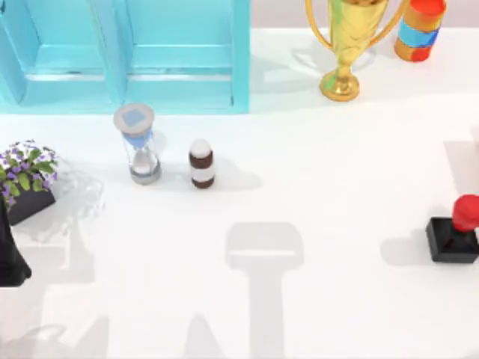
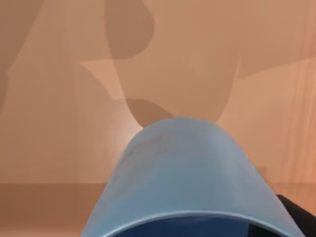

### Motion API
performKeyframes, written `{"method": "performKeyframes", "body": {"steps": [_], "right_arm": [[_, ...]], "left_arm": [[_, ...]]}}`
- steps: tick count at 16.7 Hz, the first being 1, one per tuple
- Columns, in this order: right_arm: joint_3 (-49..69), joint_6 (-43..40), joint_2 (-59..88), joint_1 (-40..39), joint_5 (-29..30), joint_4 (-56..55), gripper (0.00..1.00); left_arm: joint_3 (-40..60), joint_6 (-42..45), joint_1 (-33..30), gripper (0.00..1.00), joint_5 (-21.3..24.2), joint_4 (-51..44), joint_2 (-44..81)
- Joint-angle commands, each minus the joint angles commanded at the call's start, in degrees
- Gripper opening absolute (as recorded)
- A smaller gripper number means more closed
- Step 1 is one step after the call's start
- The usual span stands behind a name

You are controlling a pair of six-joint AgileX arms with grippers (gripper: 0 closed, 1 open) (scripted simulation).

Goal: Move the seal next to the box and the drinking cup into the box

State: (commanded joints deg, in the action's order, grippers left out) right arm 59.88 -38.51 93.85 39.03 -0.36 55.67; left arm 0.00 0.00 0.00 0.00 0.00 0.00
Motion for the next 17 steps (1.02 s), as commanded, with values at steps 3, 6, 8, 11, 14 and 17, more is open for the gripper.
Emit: {"method": "performKeyframes", "body": {"steps": [3, 6, 8, 11, 14, 17], "right_arm": [[-2.20, 0.41, 0.83, -0.36, -0.03, -1.99, 0.00], [-2.20, 0.41, 0.83, -0.36, -0.03, -1.99, 0.00], [-2.20, 0.41, 0.83, -0.36, -0.03, -1.99, 0.15], [-2.20, 0.41, 0.83, -0.36, -0.03, -1.99, 0.38], [-2.20, 0.41, 0.83, -0.36, -0.03, -1.99, 0.60], [-2.20, 0.41, 0.83, -0.36, -0.03, -1.99, 0.83]], "left_arm": [[0.00, 0.00, 0.00, 1.00, 0.00, 0.00, 0.00], [0.00, 0.00, 0.00, 1.00, 0.00, 0.00, 0.00], [0.00, 0.00, 0.00, 1.00, 0.00, 0.00, 0.00], [0.00, 0.00, 0.00, 1.00, 0.00, 0.00, 0.00], [0.00, 0.00, 0.00, 1.00, 0.00, 0.00, 0.00], [0.00, 0.00, 0.00, 1.00, 0.00, 0.00, 0.00]]}}
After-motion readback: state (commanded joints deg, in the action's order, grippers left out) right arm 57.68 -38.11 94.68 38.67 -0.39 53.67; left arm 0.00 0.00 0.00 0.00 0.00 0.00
